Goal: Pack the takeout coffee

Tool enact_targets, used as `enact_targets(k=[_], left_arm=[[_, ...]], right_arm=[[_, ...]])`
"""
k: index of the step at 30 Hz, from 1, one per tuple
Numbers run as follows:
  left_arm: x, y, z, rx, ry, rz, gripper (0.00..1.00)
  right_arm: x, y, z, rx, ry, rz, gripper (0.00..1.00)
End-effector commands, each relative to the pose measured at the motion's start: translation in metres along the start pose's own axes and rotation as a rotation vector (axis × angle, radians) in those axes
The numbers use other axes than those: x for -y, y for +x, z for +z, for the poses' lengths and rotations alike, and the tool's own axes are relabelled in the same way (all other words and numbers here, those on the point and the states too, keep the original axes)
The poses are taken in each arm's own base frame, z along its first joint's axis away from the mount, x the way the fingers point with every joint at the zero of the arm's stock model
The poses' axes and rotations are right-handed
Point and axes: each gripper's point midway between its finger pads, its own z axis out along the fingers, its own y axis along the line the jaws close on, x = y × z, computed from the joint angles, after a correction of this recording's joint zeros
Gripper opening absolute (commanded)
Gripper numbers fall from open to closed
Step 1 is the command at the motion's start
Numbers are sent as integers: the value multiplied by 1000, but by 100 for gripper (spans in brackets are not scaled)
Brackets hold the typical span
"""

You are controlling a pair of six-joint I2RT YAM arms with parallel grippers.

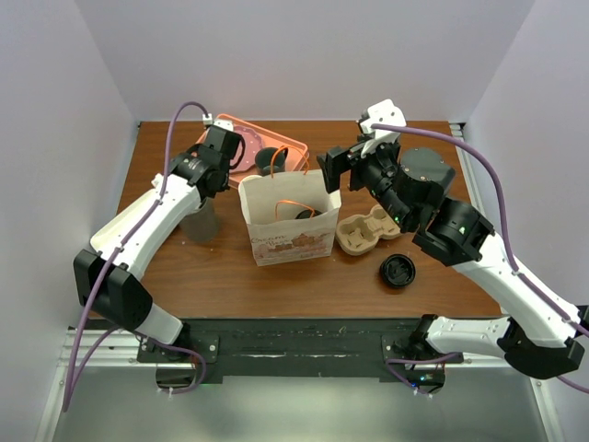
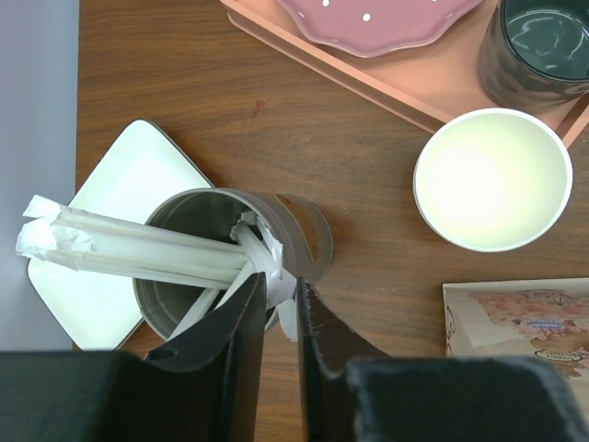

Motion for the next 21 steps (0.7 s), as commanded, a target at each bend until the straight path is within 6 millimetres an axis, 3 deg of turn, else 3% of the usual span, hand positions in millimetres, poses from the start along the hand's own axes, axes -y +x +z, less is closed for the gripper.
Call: enact_targets(k=[1, 4, 7, 15, 21], left_arm=[[-4, -9, 0, 35, -12, -16, 22], [-4, -8, 0, 31, -12, -9, 15], [-8, -8, -2, 29, -26, -4, 1], [-34, -12, -24, 31, -107, -28, 0], [-55, -32, -52, 64, -147, -55, 0]], right_arm=[[2, -14, -1, 45, 2, 7, 92], [1, -12, -1, 41, 1, 4, 92], [0, -10, 1, 37, -1, 0, 92], [-2, -13, 3, 44, -13, -8, 92], [-5, -16, 4, 56, -25, -6, 92]])
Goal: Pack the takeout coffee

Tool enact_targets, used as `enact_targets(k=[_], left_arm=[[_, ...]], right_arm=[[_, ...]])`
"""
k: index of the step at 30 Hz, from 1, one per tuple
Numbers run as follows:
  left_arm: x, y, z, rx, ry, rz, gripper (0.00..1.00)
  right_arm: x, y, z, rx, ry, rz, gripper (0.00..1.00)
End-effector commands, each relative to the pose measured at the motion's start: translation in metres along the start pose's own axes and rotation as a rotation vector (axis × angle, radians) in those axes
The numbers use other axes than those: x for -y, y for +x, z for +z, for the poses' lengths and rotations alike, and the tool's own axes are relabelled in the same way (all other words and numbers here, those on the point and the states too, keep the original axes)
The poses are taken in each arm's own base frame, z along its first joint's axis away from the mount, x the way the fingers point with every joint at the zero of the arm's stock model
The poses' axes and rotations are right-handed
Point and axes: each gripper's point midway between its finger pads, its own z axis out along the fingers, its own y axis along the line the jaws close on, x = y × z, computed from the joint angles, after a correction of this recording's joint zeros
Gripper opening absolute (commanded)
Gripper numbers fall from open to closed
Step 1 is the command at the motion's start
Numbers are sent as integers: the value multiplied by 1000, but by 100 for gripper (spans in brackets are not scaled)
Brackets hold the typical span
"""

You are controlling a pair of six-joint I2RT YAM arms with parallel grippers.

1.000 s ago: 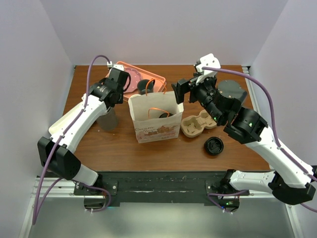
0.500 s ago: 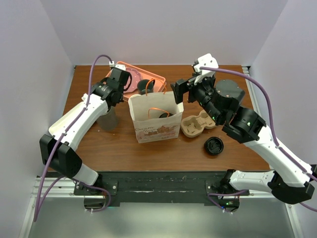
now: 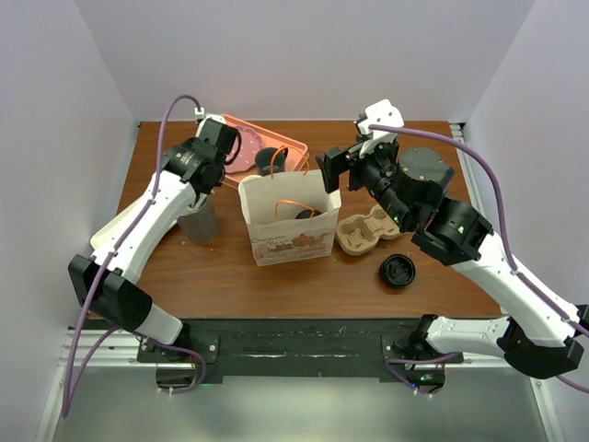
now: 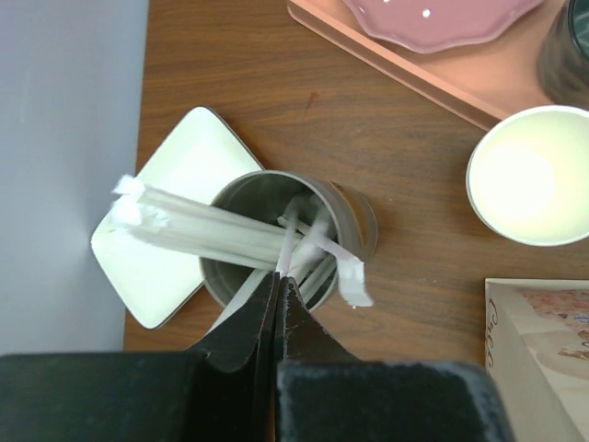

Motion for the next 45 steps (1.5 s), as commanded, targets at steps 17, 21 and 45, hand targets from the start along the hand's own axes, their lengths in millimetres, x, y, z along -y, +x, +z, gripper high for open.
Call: enact_targets(k=[17, 21, 45], left_arm=[[-87, -104, -168, 353, 182, -252, 0], [-90, -141, -217, 566, 344, -312, 0], [-8, -65, -271, 565, 981, -217, 0]], right_arm=[[0, -32, -6, 96, -20, 51, 92], [5, -38, -9, 110, 1, 49, 92], [36, -56, -35, 145, 112, 96, 92]])
